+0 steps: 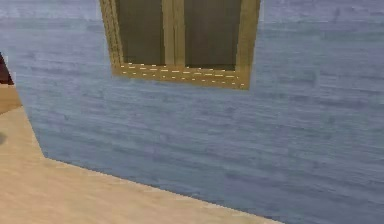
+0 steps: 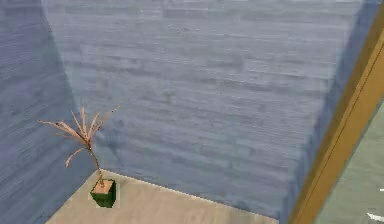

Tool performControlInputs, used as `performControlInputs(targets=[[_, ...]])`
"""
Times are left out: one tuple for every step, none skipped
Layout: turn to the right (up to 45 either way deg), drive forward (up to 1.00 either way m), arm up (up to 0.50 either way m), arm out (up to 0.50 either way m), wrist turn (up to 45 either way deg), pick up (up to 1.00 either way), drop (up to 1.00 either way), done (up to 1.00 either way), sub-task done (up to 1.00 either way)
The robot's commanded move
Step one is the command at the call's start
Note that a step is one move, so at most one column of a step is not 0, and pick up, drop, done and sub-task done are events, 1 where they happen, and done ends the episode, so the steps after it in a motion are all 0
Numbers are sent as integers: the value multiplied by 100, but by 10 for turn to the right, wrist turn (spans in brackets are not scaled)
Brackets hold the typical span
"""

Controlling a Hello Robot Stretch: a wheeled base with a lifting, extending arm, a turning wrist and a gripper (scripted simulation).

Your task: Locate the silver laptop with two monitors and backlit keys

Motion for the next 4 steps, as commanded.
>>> performControlInputs(targets=[[-420, 0, 0, 0, 0, 0, 0, 0, 0], [0, 100, 0, 0, 0, 0, 0, 0, 0], [-60, 0, 0, 0, 0, 0, 0, 0, 0], [0, 25, 0, 0, 0, 0, 0, 0, 0]])
